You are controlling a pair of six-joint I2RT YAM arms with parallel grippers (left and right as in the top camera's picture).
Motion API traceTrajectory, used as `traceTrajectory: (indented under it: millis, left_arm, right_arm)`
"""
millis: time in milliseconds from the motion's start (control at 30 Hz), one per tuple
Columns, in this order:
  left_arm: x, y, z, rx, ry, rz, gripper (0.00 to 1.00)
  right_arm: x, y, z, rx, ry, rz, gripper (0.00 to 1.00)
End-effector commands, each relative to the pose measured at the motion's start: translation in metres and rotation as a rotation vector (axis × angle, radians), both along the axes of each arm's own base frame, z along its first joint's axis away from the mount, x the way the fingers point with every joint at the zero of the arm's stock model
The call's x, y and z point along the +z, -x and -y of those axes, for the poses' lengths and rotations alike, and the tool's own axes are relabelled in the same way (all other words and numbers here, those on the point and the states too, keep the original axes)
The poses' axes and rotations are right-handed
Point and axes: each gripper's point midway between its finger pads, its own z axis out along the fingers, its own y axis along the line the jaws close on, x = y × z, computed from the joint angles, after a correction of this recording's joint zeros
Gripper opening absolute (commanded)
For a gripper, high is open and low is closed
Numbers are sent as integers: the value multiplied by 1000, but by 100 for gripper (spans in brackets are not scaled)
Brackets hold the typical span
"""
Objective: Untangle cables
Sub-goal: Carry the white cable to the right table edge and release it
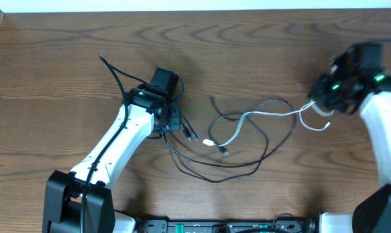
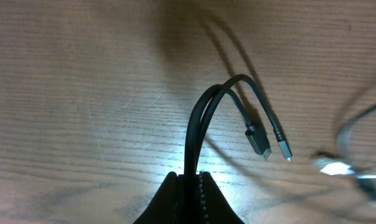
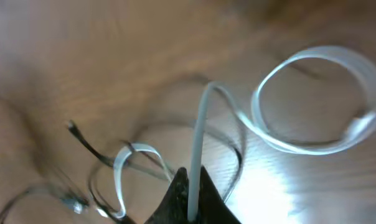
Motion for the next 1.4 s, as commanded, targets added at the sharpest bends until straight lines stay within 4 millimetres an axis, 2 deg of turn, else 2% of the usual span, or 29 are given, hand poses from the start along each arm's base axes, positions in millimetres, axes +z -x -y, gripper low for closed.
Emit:
traceTrajectory:
  millis: [0,267,367,467,567,667,833,900,1067,1233,1367]
  left_arm:
    - [-4,1,-3,20,-7,-12,8]
    - [-4,1,-3,20,-7,-10,8]
    - [-3,0,-2,20,-5,-6,7]
    - [-3,0,-2,20,-5,-6,8]
    - [-4,0,-2,20,-6,-7,7]
    - [-4,0,-2,20,-5,-7,8]
    - [-4,0,-2,20,-5,-7,7]
    - [-4,0,-2,20,-5,-7,8]
    - [-4,1,-3,20,-6,-10,8]
    - [-4,1,-3,20,-6,-10,8]
    - [-4,1,-3,20,-6,-10,8]
  right_arm:
    - [53,-14,45,-56,99,117,1]
    - [158,-13,137,-304,166,330,1]
    - [193,-9,158,-388,163,416,1]
    - [226,-9,168,-414,160,514,1]
    - [233,-9,170,-422,166,534,1]
    - [230,-8,170,-421,161,524,1]
    - [240,-17,153,-294,130,588,1]
    - [245,-21,152,-276,136,616,1]
    - [247,-19,173,-351,232,612,1]
    - [239,-14,196,-435,324,563,1]
    - [227,-18,207,-444,360,523,1]
